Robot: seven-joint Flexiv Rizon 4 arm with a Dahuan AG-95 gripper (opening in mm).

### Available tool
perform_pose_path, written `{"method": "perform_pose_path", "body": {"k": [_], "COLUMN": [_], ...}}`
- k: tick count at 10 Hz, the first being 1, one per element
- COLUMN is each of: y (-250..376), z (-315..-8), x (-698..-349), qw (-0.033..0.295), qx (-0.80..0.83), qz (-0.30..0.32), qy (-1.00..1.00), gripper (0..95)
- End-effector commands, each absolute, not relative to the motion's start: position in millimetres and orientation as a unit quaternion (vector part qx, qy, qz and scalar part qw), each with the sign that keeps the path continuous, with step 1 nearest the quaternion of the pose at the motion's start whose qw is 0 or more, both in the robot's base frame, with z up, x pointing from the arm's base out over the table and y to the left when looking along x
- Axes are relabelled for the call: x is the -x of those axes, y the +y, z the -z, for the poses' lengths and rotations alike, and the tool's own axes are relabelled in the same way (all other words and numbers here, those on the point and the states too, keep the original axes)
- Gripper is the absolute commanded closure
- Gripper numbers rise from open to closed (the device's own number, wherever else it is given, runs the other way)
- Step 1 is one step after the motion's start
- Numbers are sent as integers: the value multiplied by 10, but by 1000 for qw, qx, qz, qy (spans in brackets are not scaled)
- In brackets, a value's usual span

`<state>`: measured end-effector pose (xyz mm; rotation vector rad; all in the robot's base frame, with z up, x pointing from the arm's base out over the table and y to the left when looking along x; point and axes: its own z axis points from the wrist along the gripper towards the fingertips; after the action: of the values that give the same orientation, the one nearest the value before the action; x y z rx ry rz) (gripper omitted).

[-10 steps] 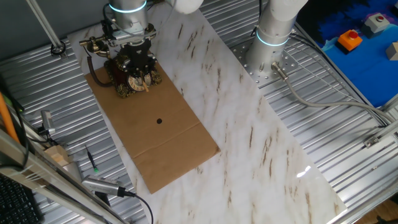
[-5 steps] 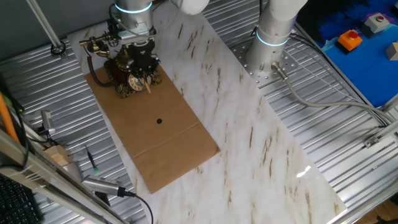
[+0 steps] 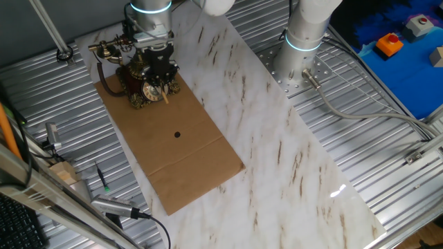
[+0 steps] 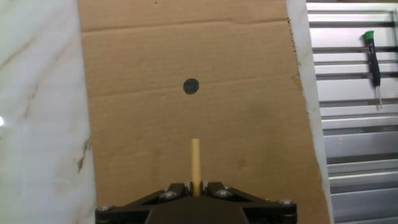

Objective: Dial a number on an old rotary phone

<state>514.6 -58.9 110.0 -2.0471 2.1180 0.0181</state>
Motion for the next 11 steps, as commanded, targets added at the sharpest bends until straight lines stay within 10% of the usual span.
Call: {"method": "perform_pose_path", "body": {"k": [1, 11], "y": [-579, -541], "z": [-1100, -1061], "x": [-5141, -5140], "qw": [102, 110], "qx": [689, 689], "qz": [-6, 1], "qy": [717, 717], "gripper": [950, 950]}}
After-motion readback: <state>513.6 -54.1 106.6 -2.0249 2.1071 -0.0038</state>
